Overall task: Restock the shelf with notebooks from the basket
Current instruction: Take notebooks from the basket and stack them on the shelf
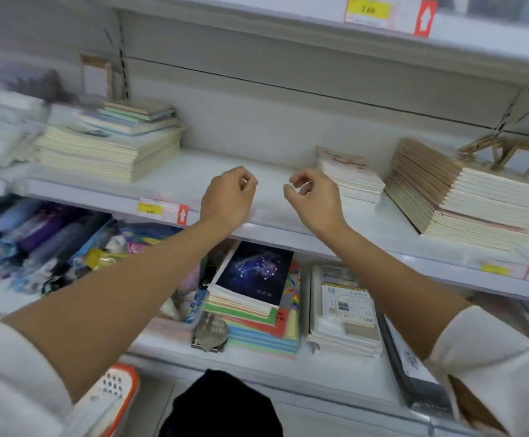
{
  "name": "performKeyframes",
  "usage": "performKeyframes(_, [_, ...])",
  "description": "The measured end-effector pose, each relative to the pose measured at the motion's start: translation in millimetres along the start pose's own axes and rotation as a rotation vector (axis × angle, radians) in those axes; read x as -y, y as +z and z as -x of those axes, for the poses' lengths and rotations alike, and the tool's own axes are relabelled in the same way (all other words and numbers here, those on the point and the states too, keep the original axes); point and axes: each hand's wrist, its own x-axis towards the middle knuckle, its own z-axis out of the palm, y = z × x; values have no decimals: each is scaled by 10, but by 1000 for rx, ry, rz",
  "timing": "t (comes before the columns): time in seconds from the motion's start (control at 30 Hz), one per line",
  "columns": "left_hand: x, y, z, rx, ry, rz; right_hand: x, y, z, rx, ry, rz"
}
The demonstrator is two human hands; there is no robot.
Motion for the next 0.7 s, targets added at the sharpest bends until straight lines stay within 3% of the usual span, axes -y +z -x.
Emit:
performKeyframes(0.4, [1346,-1659,1243,-46,-253,-114,1110,1554,1195,471,10,-136])
performKeyframes(0.6, [2067,-2171,1901,-80,-476,-142,1319,2343,1988,669,114,-211])
performKeyframes(0.7, [2388,-2326,2228,-96,-566,-145,1346,2631,2313,871,102,-186])
